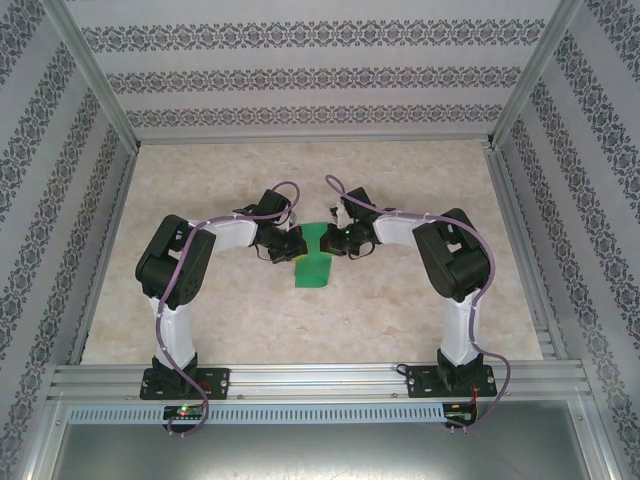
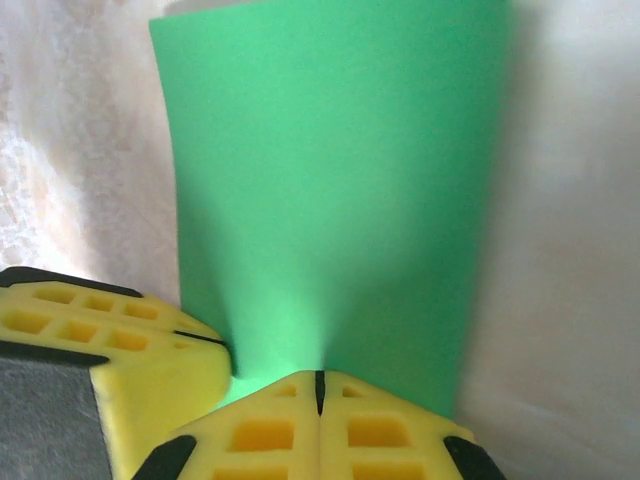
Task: Fold a paper plane with a square sheet of paper (pick it up from the middle)
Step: Fold the square sheet of paper in half at the center of the table.
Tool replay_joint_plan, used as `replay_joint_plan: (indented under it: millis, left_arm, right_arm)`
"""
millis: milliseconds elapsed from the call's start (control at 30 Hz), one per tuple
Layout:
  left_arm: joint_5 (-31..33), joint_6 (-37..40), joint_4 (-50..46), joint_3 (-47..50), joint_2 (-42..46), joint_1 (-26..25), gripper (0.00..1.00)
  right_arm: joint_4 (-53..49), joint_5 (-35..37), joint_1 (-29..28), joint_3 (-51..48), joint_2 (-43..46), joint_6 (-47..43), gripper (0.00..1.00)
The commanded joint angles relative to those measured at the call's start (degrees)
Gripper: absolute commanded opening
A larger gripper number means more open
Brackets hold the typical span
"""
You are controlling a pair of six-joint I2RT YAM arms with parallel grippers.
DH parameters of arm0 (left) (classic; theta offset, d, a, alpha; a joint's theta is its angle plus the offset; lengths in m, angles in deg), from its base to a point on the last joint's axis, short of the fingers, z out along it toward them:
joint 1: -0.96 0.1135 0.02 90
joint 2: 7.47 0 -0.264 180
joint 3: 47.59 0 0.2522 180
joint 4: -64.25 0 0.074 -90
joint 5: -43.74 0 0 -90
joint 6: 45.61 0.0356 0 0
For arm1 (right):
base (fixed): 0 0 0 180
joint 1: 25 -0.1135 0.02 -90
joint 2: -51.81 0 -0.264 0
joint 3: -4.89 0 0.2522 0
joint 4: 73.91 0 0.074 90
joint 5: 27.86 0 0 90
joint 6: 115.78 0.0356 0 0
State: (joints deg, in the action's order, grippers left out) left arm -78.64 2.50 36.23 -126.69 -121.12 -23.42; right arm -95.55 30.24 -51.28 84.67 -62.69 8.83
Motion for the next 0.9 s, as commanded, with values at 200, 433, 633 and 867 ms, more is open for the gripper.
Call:
replay_joint_plan:
  millis: [200,433,633,867]
  left_arm:
    - [14.0,-0.3,-15.9,7.6,-9.9,-0.7,0.00]
    - [13.8,-0.3,-15.8,7.4,-9.9,-0.7,0.00]
    - [13.7,-0.4,-15.7,7.5,-9.6,-0.7,0.00]
    - [13.9,-0.4,-15.3,8.2,-9.5,-0.7,0.00]
  right_arm:
    - [-2.9,5.5,4.2,-1.7,6.0,-0.9,0.00]
    - [0.0,2.5,-2.1,3.1,1.5,2.0,0.00]
    - [0.0,2.3,-2.4,5.6,-2.4,2.5,0.00]
    - [-6.1,4.4,1.1,7.3,-4.8,-4.1,0.00]
